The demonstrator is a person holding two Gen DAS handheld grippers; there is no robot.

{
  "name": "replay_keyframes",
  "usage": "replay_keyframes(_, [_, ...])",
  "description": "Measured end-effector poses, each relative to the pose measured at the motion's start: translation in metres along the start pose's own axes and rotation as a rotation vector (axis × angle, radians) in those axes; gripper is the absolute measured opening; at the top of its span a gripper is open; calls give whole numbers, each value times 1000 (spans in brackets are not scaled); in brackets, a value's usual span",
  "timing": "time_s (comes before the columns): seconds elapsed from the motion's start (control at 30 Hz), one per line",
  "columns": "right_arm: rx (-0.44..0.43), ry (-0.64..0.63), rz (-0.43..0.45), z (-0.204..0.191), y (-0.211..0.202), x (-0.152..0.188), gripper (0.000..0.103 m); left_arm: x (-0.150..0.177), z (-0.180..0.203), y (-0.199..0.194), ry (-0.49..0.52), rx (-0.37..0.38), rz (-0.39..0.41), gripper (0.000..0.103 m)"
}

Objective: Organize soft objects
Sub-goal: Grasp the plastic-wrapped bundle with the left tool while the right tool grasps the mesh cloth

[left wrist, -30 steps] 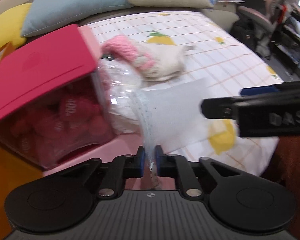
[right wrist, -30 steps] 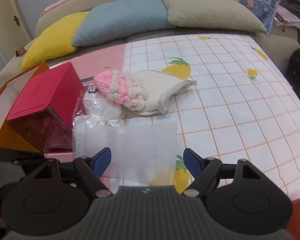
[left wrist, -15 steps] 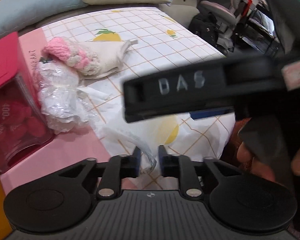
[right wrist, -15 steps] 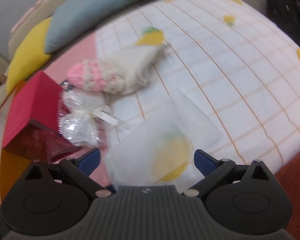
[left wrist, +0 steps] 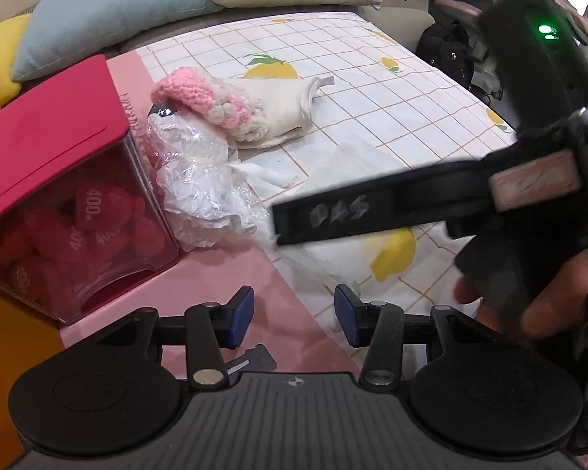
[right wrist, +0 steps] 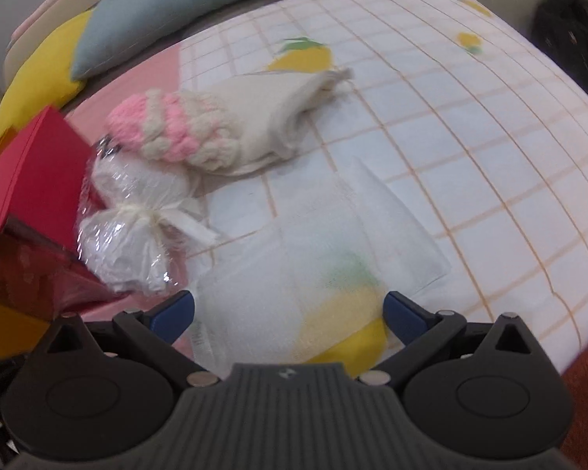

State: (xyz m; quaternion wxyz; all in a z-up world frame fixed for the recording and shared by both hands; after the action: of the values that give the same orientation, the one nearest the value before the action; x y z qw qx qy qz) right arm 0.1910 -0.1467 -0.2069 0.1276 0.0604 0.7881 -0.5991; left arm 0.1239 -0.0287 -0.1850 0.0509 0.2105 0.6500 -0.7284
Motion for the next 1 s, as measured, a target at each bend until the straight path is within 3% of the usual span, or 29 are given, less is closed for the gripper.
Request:
replay_keyframes(0.2, [114,-192,-10,-21,9,8,101,3,-1,0,11,-32,-17,54])
replay_keyframes(0.3, [114,-200,-2,-18,7,8,97,5,-3,-2,1,-39,-17,54])
replay_keyframes(0.37, [135,-203,21,-17,5,7,78,5,-4,-5,-2,-43,-9,54])
replay_keyframes(0.5, [153,-244,55,-19,1,7,61,4,-5,-8,-9,-47,4,54])
replay_keyframes(0.6, [147,-272,69,-21,0,7,41,4,-5,-12,-8,-53,18,54])
replay_keyframes(0.63, [145,-277,71,-21,0,6,29,4,-4,-13,-6,-56,24,54])
replay_keyframes(0.67, [141,-279,73,-22,-1,6,9,3,-4,-14,-4,-63,34,54])
replay_keyframes(0.7, [130,-281,71,-22,-3,7,3,3,-5,-16,-4,-67,41,54])
replay_keyframes(0.87, [29,-244,47,-19,-7,8,0,-3,-1,-21,30,-102,87,54])
replay_keyframes(1.0, [57,-186,127,-8,-24,2,0,-12,12,-27,171,-245,143,54])
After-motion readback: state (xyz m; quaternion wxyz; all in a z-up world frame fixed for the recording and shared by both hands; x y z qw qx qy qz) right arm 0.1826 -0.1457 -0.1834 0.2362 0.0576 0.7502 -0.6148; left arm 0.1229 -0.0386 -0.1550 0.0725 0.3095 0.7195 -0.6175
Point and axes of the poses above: each gripper's, at about its wrist camera, not at the fingertips, and y roughly the way its jaws point, z to its right, x to its underside, the point moved 3 cm from there along y, roughly the way its jaws point, and after that the axes turned 9 degrees about -z, right-handed, at the moved point
